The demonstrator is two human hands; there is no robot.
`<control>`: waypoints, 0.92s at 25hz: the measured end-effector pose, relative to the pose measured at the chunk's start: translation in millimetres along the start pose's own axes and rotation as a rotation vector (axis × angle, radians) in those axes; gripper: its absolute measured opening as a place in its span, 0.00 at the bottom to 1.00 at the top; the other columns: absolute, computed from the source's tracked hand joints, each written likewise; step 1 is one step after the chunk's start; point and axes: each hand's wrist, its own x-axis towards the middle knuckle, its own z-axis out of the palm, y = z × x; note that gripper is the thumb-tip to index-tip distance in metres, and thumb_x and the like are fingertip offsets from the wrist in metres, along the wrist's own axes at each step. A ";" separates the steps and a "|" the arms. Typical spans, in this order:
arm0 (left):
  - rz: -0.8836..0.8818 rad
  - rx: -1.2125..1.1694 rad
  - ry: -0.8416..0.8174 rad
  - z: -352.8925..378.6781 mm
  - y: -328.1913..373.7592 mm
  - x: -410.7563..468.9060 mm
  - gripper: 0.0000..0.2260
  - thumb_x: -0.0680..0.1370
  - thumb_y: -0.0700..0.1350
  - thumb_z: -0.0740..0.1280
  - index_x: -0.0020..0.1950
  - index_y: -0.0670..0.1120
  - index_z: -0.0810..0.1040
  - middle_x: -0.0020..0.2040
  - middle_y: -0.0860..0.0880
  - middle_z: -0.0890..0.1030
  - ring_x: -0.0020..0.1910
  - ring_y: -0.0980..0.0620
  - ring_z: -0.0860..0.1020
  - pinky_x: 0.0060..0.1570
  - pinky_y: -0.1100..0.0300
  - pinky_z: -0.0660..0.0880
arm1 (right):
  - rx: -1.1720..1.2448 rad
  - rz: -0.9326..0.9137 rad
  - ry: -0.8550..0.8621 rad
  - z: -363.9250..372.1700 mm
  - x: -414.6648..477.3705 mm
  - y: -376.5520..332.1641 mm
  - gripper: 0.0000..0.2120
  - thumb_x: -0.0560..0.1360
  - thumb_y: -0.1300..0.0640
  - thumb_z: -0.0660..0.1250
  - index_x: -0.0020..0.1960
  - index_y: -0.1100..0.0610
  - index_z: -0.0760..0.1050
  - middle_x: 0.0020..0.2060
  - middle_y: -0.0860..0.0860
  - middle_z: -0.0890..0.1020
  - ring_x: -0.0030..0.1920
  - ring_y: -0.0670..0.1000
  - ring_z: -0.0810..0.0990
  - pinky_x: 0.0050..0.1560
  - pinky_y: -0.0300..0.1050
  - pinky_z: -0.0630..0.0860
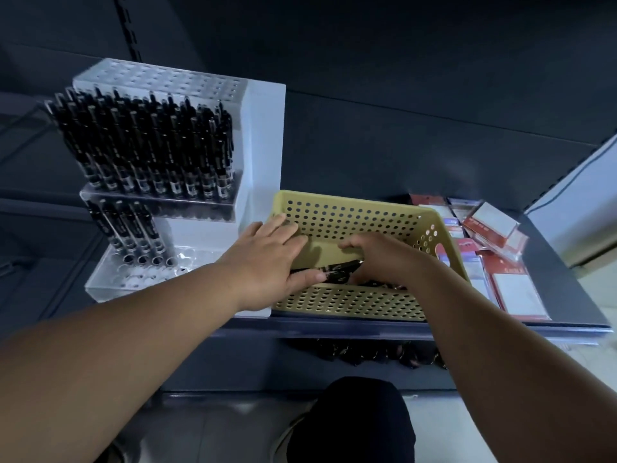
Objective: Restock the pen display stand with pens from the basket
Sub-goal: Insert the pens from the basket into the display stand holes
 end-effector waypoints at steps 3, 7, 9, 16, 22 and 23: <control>0.007 0.036 0.020 5.8 -1.1 0.2 0.43 0.69 0.71 0.34 0.78 0.51 0.50 0.79 0.49 0.48 0.77 0.49 0.40 0.74 0.50 0.43 | -0.039 0.024 -0.118 4.7 16.8 6.0 0.37 0.70 0.63 0.74 0.74 0.45 0.64 0.74 0.49 0.67 0.71 0.53 0.68 0.68 0.49 0.66; 0.000 0.050 0.061 8.6 0.6 -0.1 0.43 0.69 0.72 0.33 0.78 0.51 0.51 0.79 0.49 0.50 0.77 0.48 0.41 0.74 0.51 0.42 | -0.051 0.056 -0.192 8.3 35.1 10.5 0.37 0.71 0.60 0.73 0.74 0.42 0.63 0.72 0.49 0.69 0.68 0.53 0.71 0.66 0.52 0.69; 0.002 0.060 0.071 9.2 3.0 -2.1 0.44 0.68 0.72 0.31 0.78 0.51 0.50 0.79 0.49 0.50 0.77 0.47 0.40 0.73 0.51 0.41 | -0.048 0.066 -0.218 8.7 40.4 11.1 0.37 0.70 0.60 0.75 0.74 0.42 0.65 0.71 0.49 0.71 0.66 0.53 0.72 0.66 0.53 0.70; 0.003 0.091 0.162 17.9 10.5 -14.7 0.47 0.68 0.73 0.31 0.78 0.46 0.53 0.79 0.46 0.54 0.77 0.44 0.39 0.71 0.52 0.37 | -0.103 0.027 -0.133 15.6 33.6 14.6 0.20 0.65 0.54 0.78 0.52 0.43 0.74 0.56 0.46 0.73 0.57 0.51 0.71 0.55 0.47 0.71; 0.016 0.111 0.192 21.0 11.6 -22.4 0.47 0.70 0.73 0.32 0.78 0.43 0.54 0.78 0.45 0.55 0.77 0.45 0.40 0.71 0.52 0.38 | -0.139 0.055 -0.189 10.7 22.4 10.5 0.21 0.67 0.52 0.76 0.55 0.43 0.72 0.54 0.47 0.77 0.54 0.51 0.75 0.48 0.46 0.71; 0.009 0.113 0.185 20.4 11.9 -22.9 0.48 0.68 0.73 0.31 0.78 0.44 0.51 0.79 0.46 0.52 0.77 0.45 0.37 0.71 0.53 0.35 | -0.182 0.051 -0.189 10.5 21.3 9.0 0.18 0.68 0.51 0.76 0.54 0.44 0.72 0.53 0.47 0.77 0.54 0.51 0.75 0.48 0.46 0.70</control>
